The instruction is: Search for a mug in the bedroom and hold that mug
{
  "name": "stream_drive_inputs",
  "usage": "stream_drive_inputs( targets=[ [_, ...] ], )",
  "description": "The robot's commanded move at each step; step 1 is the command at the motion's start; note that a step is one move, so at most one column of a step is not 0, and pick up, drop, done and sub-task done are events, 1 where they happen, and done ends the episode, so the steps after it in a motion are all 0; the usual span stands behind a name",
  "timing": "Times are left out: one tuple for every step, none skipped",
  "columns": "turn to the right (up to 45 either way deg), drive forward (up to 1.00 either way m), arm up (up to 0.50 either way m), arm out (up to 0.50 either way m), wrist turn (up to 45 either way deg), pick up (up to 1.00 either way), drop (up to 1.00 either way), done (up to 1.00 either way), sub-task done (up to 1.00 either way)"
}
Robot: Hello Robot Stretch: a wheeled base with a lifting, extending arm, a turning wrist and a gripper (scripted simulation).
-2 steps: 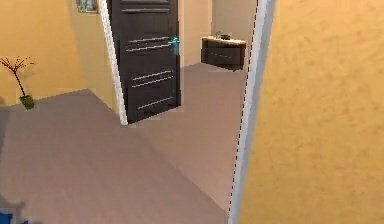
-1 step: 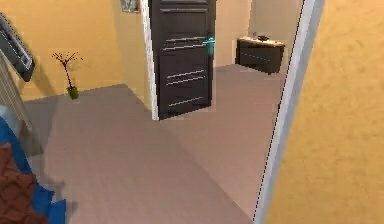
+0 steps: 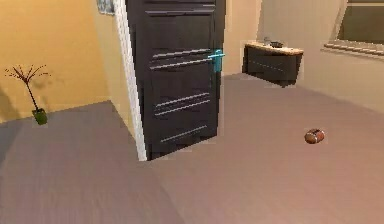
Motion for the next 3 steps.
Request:
stream_drive_inputs(
  targets=[
    [3.0, 0.00, 0.00, 0.00, 0.0, 0.00, 0.00, 0.00, 0.00],
    [0.0, 0.35, 0.00, 0.00, 0.0, 0.00, 0.00, 0.00, 0.00],
    [45.0, 0.00, 0.00, 0.00, 0.0, 0.00, 0.00, 0.00, 0.00]
  ],
)
